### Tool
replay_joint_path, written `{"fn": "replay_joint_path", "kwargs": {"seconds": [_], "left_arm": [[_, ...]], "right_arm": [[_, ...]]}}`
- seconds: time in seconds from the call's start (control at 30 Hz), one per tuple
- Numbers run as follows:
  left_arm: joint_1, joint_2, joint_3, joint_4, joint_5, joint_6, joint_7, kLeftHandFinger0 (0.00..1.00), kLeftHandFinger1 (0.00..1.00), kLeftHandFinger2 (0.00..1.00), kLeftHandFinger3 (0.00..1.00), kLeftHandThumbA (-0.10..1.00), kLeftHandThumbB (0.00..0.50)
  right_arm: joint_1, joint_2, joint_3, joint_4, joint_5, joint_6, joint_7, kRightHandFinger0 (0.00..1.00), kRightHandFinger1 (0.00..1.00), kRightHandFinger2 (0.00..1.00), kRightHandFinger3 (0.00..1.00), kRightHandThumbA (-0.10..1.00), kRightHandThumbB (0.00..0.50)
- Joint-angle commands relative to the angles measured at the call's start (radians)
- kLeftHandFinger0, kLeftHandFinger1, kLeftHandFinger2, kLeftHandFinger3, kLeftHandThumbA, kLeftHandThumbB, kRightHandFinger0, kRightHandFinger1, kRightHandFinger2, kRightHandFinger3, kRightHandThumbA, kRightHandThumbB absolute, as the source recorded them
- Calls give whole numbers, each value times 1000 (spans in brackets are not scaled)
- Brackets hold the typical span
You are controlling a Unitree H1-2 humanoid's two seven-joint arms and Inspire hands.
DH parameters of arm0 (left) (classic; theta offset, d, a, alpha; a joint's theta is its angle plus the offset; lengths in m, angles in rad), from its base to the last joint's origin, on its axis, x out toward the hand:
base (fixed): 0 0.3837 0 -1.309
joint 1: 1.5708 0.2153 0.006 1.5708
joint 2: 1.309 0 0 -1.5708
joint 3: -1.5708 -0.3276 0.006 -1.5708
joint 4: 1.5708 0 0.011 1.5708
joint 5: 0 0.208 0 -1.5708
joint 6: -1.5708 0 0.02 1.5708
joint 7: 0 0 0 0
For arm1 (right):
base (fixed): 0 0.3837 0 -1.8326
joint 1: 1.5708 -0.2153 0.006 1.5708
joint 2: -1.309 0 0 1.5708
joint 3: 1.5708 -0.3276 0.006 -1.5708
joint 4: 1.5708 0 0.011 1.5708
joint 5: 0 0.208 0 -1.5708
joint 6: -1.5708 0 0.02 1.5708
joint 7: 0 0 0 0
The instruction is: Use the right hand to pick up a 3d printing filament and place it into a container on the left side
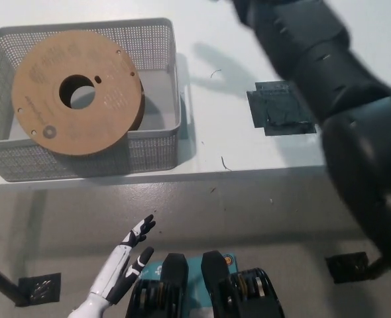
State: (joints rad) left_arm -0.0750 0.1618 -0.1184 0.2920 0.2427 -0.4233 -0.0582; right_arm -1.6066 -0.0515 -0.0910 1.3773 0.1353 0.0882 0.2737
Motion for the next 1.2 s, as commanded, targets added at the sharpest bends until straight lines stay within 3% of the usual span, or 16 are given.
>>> {"fn": "replay_joint_path", "kwargs": {"seconds": [0.0,0.03,0.1,0.17,0.27,0.37,0.47,0.67,0.77,0.93,1.03,1.17], "left_arm": [[-12,0,-5,-16,-7,-8,0,1000,1000,1000,1000,1000,205],[-12,1,-5,-16,-4,-7,0,1000,1000,1000,1000,1000,203],[-14,3,-4,-14,-4,-6,0,1000,1000,1000,1000,1000,192],[-11,6,-2,-16,-6,-4,0,1000,1000,1000,1000,1000,191],[-13,5,3,-11,-14,-10,2,1000,1000,1000,1000,1000,188],[-15,2,3,-7,-14,-15,6,1000,1000,1000,1000,1000,182],[-14,-4,2,1,-10,-26,13,1000,1000,1000,1000,1000,175],[-12,-15,3,8,-9,-36,24,1000,1000,1000,1000,1000,171],[-21,-21,3,18,-7,-40,29,1000,1000,1000,1000,1000,176],[-5,-21,5,0,-15,-27,24,1000,1000,1000,1000,1000,193],[-11,-24,5,7,-16,-28,25,1000,1000,1000,1000,1000,180],[-1,-28,3,8,-18,-32,26,1000,1000,1000,1000,1000,180]], "right_arm": [[-94,-128,24,-149,-17,-48,100,1000,1000,1000,1000,986,500],[-72,-165,20,-221,-5,-35,130,1000,1000,1000,1000,940,480],[-17,-218,20,-387,9,32,162,1000,1000,1000,1000,874,497],[47,-266,32,-553,10,89,185,1000,1000,1000,1000,870,498],[179,-344,28,-857,35,207,204,1000,1000,1000,1000,873,426],[310,-413,13,-1111,71,292,223,1000,1000,1000,1000,881,433],[430,-462,-15,-1303,131,341,245,1000,1000,1000,1000,887,408],[653,-472,-109,-1583,263,359,214,1000,1000,1000,1000,914,398],[781,-445,-147,-1756,308,355,165,1000,1000,1000,1000,1000,413],[972,-371,-142,-1973,323,310,94,1000,1000,1000,1000,1000,455],[1074,-357,-95,-2052,323,241,114,1000,1000,1000,1000,1000,378],[1192,-318,-61,-2157,309,207,86,1000,1000,1000,1000,1000,453]]}}
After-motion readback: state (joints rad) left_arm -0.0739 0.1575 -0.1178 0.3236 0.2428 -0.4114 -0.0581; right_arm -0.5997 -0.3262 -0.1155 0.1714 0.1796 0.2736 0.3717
